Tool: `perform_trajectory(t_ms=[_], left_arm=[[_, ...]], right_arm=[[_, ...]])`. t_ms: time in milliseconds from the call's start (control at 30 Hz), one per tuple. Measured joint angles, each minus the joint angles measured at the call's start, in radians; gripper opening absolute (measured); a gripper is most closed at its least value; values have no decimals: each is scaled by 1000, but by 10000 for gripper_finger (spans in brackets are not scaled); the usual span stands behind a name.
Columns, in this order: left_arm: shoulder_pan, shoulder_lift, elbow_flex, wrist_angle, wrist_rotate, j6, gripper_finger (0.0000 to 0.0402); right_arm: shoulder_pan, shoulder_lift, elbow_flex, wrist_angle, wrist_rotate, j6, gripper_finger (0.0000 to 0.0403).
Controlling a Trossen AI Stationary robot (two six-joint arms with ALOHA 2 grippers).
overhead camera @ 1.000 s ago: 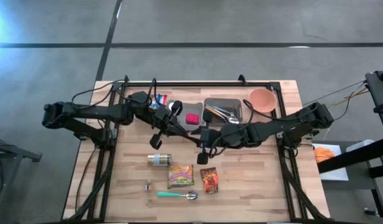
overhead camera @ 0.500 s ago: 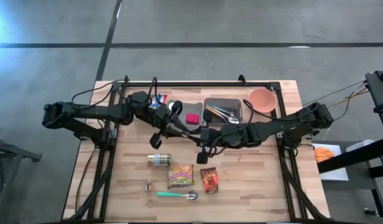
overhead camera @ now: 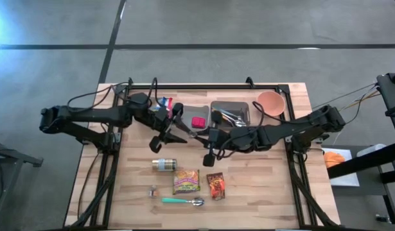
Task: Pick & Place Food Item
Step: Put the orange spoon into the black bin
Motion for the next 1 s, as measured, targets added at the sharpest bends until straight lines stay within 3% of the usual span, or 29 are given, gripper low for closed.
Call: perform_trajectory(t_ms=[300,1000], left_arm=[[0,-34,-2,-117,-38,48,191],[-4,32,-15,-104,-100,107,191]], right_arm=[[1,-27,-1,29,4,9,8],[-1,-49,-3,112,-54,-20,8]])
